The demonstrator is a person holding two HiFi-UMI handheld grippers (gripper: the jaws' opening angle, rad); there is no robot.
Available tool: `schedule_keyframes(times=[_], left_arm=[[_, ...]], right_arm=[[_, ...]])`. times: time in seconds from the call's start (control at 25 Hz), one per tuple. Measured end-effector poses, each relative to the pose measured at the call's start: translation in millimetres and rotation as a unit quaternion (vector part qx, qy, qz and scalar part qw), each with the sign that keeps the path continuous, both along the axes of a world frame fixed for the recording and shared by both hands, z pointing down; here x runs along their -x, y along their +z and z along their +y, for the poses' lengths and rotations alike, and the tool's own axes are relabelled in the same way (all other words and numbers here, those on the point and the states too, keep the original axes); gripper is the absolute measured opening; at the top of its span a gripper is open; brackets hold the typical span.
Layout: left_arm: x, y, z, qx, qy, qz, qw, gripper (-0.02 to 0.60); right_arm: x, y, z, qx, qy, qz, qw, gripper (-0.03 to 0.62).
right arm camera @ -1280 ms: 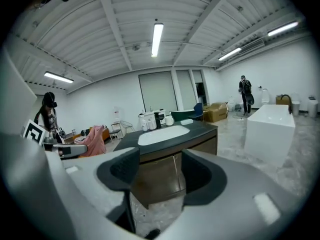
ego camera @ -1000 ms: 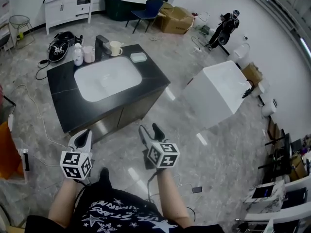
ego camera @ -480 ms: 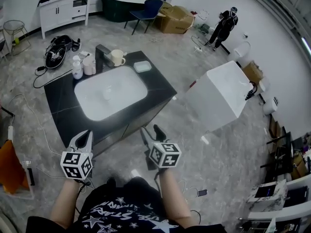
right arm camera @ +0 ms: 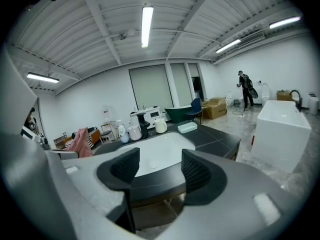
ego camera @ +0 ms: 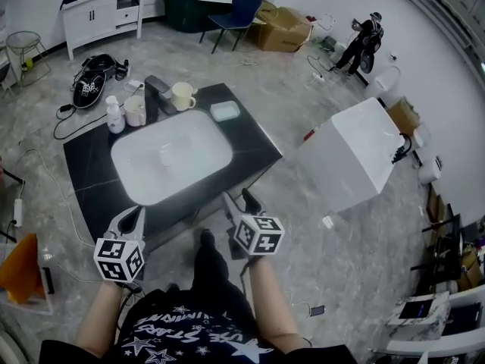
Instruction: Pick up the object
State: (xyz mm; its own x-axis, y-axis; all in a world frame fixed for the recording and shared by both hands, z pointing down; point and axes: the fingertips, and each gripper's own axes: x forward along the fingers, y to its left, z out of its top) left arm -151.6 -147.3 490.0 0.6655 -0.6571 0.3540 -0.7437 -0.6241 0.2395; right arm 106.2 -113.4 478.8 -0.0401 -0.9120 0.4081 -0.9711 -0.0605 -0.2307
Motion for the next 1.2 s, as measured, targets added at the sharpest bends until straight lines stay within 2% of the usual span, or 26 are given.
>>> schedule_keyframes(times=[0.4, 0.76, 1.2], left_arm=[[-79.5, -1.1, -74.8, -0.002, -0.029, -0.017, 0.9994, 0.009], [-147.3, -6.7, -150.9, -0.005, -0.06, -0.028, 0.9978, 0.009], [-190.6, 16.9, -213.0, 0.02, -0.089, -0.05, 0.9946, 0.009]], right_arm=[[-79.4, 10.3, -99.4, 0.006, -0.034, -0.013, 0.999, 0.265], [-152.6, 14.3, -190.1, 0.022, -0.061, 0.0, 0.998, 0.265], [-199.9, 52.2, -287.5, 0.059, -0.09, 0.009, 0.994, 0.265]])
